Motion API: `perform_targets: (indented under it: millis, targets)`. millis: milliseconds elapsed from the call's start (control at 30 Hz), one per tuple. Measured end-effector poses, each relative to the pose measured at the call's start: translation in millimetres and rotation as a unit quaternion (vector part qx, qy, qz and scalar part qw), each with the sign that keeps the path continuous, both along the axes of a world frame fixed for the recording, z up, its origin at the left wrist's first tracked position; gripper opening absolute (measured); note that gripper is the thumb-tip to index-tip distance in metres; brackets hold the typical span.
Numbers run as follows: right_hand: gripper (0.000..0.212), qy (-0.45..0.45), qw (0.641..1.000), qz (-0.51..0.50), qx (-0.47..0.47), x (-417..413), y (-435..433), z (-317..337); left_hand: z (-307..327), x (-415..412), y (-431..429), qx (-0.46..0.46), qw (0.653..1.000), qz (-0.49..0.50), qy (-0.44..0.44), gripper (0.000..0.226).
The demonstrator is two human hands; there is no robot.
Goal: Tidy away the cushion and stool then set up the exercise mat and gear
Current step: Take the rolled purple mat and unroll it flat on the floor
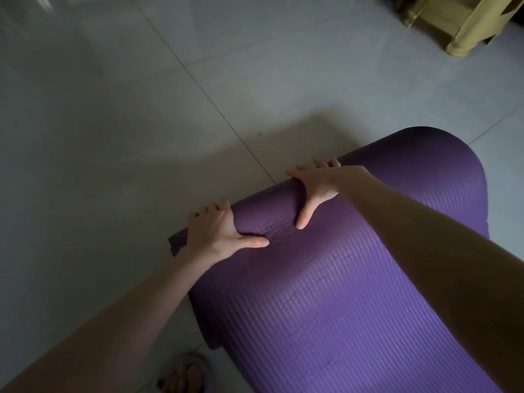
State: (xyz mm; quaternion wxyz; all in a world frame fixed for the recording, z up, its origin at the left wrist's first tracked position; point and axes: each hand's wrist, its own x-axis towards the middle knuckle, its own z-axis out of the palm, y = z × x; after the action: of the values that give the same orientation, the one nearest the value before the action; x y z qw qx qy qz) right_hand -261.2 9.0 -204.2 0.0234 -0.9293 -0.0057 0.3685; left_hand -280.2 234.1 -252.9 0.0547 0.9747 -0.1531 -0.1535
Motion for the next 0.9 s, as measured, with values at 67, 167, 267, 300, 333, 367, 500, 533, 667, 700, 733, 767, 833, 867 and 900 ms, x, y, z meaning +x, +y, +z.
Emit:
perform_targets:
  millis: [67, 167, 267, 300, 333, 367, 500, 533, 667, 700, 733, 767, 833, 867, 900]
  targets:
    - [0.118, -0.036, 0.999, 0.021, 0.016, 5, 5, 0, 4, -10, 1, 0.030, 0.996, -0.003, -0.083, 0.104]
    - [0.095, -0.149, 0.986, 0.075, 0.018, 0, 7, 8, 18, -20, 5, 0.024, 0.988, -0.016, -0.153, 0.097]
    - [0.094, -0.278, 0.954, 0.111, -0.021, -14, 1, 25, 39, -24, 9, 0.012, 0.971, -0.035, -0.238, 0.088]
    - [0.095, -0.323, 0.938, 0.119, -0.024, -20, -1, 30, 48, -26, 10, 0.009, 0.964, -0.042, -0.262, 0.086]
    - [0.095, -0.371, 0.920, 0.126, -0.022, -25, -4, 33, 56, -29, 10, 0.011, 0.958, -0.048, -0.283, 0.085]
    - [0.095, -0.419, 0.898, 0.133, -0.015, -29, -6, 37, 64, -30, 11, 0.018, 0.953, -0.052, -0.299, 0.087]
    - [0.107, -0.363, 0.924, 0.123, 0.000, -33, 4, 41, 62, -38, 23, 0.048, 0.960, -0.042, -0.273, 0.106]
    - [0.110, -0.321, 0.940, 0.118, -0.005, -33, 8, 37, 56, -39, 24, 0.056, 0.965, -0.042, -0.253, 0.110]
    - [0.115, -0.194, 0.976, 0.102, -0.017, -39, 11, 6, 26, -42, 28, 0.089, 0.986, -0.057, -0.128, 0.113]
    - [0.115, -0.173, 0.980, 0.092, -0.010, -41, 11, -2, 17, -44, 30, 0.093, 0.988, -0.064, -0.100, 0.112]
    - [0.115, -0.156, 0.984, 0.081, -0.003, -43, 12, -9, 11, -45, 31, 0.096, 0.990, -0.071, -0.081, 0.111]
    - [0.115, -0.145, 0.987, 0.069, 0.004, -45, 13, -15, 5, -47, 32, 0.098, 0.990, -0.077, -0.069, 0.110]
    - [0.113, -0.136, 0.989, 0.050, 0.013, -49, 17, -24, -3, -50, 34, 0.102, 0.990, -0.087, -0.050, 0.109]
    - [0.111, -0.134, 0.990, 0.041, 0.016, -49, 18, -25, -4, -50, 33, 0.103, 0.989, -0.096, -0.039, 0.107]
    - [0.109, -0.130, 0.991, 0.031, 0.021, -50, 21, -28, -5, -51, 35, 0.104, 0.989, -0.103, -0.028, 0.105]
